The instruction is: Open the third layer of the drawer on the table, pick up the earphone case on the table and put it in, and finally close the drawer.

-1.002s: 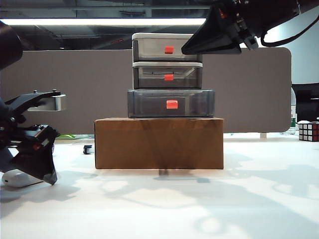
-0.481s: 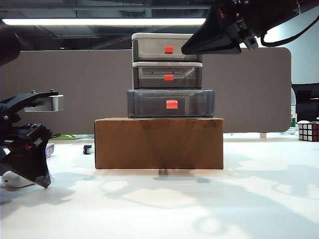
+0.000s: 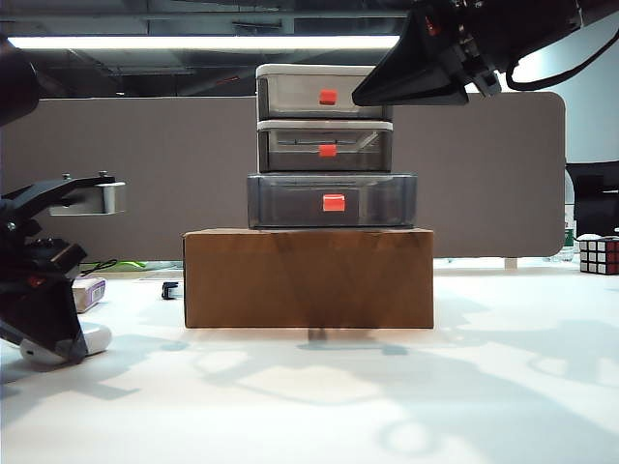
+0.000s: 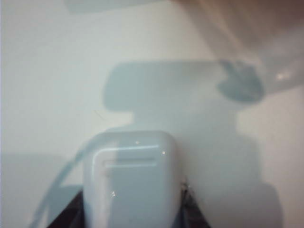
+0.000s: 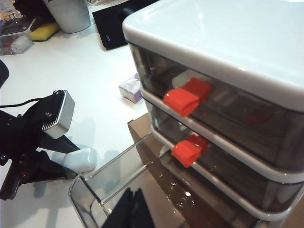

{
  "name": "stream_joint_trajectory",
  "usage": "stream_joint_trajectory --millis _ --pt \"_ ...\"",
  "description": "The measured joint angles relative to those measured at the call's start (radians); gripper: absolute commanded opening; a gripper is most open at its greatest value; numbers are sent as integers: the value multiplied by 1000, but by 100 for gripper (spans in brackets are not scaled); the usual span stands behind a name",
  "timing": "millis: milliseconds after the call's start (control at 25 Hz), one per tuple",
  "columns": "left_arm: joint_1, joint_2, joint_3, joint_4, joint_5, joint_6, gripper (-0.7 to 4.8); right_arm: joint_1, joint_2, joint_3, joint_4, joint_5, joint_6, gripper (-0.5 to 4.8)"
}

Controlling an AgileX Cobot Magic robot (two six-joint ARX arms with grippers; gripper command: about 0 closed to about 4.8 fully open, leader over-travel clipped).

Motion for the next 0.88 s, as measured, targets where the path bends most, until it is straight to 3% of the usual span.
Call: stream_joint_trajectory --millis 200,401,601,761,881 --pt "0 -109 -3 -80 -19 4 111 0 0 0 0 0 0 -6" --pt "0 -277 12 -29 -8 3 111 0 0 0 0 0 0 -6" --pt "-10 -358 101 -43 164 -45 112 0 -1 0 0 0 0 -6" --pt "-175 -335 196 -32 149 -45 112 0 -14 0 0 5 0 -6" --pt "-303 -276 238 48 102 -43 112 0 -29 0 2 14 0 -6"
